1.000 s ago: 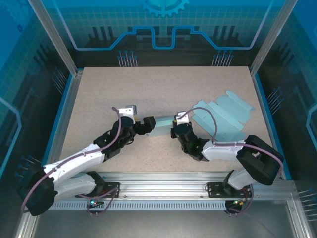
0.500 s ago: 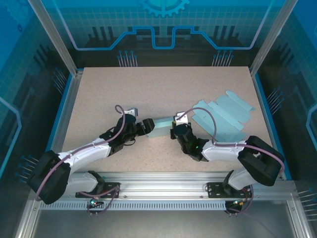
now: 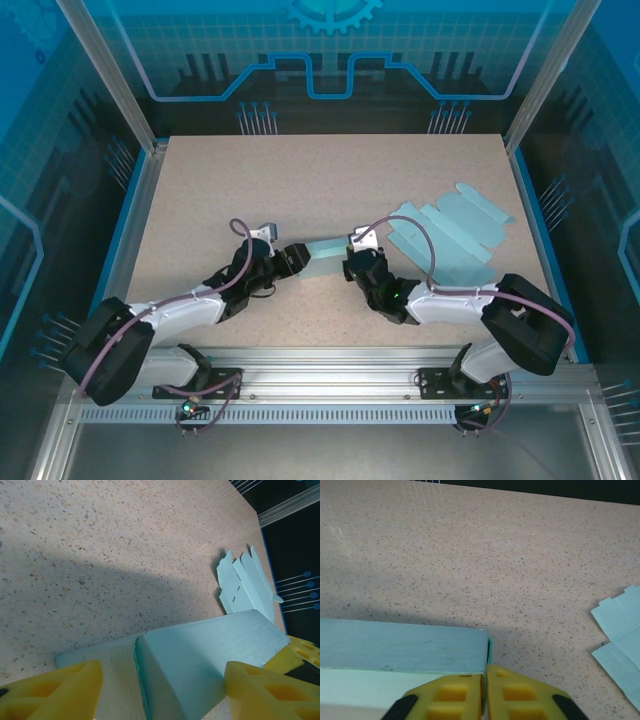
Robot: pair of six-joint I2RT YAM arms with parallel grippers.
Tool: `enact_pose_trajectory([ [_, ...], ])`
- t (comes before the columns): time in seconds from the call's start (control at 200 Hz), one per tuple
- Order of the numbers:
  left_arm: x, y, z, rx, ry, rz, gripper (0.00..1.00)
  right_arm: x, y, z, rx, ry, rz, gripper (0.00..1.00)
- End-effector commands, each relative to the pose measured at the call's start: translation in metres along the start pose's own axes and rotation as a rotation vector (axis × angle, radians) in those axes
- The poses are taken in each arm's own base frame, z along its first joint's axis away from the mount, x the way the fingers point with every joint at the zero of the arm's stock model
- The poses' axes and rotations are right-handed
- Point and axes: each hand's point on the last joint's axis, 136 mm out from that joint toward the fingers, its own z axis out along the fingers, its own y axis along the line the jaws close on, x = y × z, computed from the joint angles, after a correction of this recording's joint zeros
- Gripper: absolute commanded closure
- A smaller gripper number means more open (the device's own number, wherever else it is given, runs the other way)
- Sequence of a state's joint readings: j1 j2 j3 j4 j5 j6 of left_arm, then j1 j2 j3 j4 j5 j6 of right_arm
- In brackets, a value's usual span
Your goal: Fold the paper box
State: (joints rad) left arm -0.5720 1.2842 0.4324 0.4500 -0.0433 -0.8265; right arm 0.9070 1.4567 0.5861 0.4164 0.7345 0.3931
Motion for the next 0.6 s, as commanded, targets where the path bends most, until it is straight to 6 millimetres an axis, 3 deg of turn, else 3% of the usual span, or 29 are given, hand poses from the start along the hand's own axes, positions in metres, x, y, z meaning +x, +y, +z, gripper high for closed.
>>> enact_pose_trajectory([
  [0.0, 0.028, 0.038, 0.004, -0.084, 0.069, -0.026, 0.37, 0.014, 0.007, -0.007, -0.013, 0.064, -0.057, 0.83],
  [0.26, 0.033, 0.053, 0.010, -0.108, 0.054, -0.028, 0.45, -0.002, 0.010, -0.023, -0.030, 0.069, -0.076, 0.55],
  [0.595, 0.038, 0.052, 0.018, -0.078, 0.037, -0.028, 0.48, -0.051, 0.001, -0.063, -0.081, 0.026, 0.032, 0.37],
])
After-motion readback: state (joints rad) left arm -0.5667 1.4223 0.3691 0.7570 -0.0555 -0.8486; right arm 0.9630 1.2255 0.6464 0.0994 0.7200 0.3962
